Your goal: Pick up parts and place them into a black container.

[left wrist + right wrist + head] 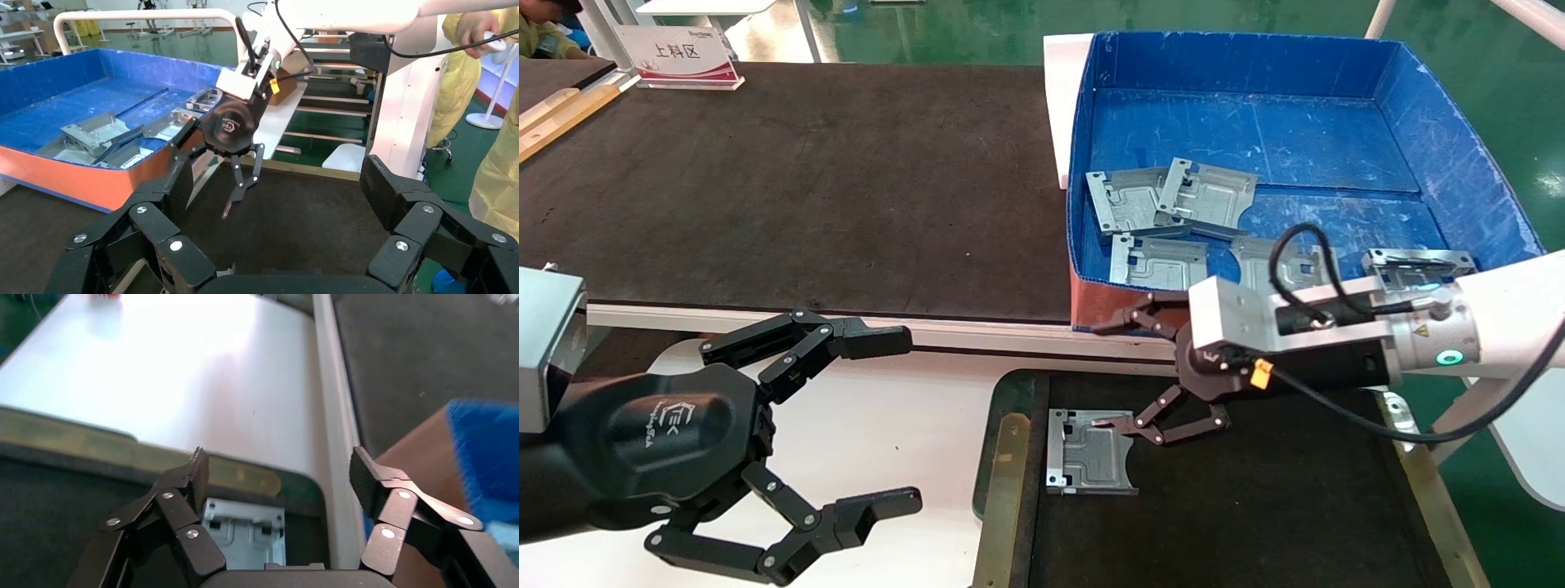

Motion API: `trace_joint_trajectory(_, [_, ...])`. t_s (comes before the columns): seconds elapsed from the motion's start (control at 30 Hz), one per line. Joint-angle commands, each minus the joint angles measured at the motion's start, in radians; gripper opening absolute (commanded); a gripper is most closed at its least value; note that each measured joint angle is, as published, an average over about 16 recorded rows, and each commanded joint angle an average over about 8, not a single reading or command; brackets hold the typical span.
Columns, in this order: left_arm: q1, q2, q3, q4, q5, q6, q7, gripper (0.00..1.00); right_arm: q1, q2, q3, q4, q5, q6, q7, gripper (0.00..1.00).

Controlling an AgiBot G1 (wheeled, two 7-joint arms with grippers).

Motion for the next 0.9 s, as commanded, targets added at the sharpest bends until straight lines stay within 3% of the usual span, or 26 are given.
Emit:
trace_joint_trajectory(0.03, [0.0,0.0,0.0,0.0,0.0,0.0,0.0,1.0,-0.007,0.021,0.001,0.048,0.034,-0.002,0.026,1.0])
trace_joint_trajectory(0.2, [0.0,0.0,0.0,0.0,0.0,0.0,0.0,1.0,-0.025,0.097,-0.019,0.205,0.179,0.006,0.143,1.0])
trace_joint_trajectory(0.4, [0.0,0.0,0.0,0.0,0.0,0.0,0.0,1.0,-0.028,0.151,-0.029,0.281,0.29,0.01,0.233,1.0])
trace_joint_trajectory(0.9, [0.0,0.0,0.0,0.0,0.0,0.0,0.0,1.0,-0.058,0.166,-0.005,0.315,0.302,0.016,0.255,1.0])
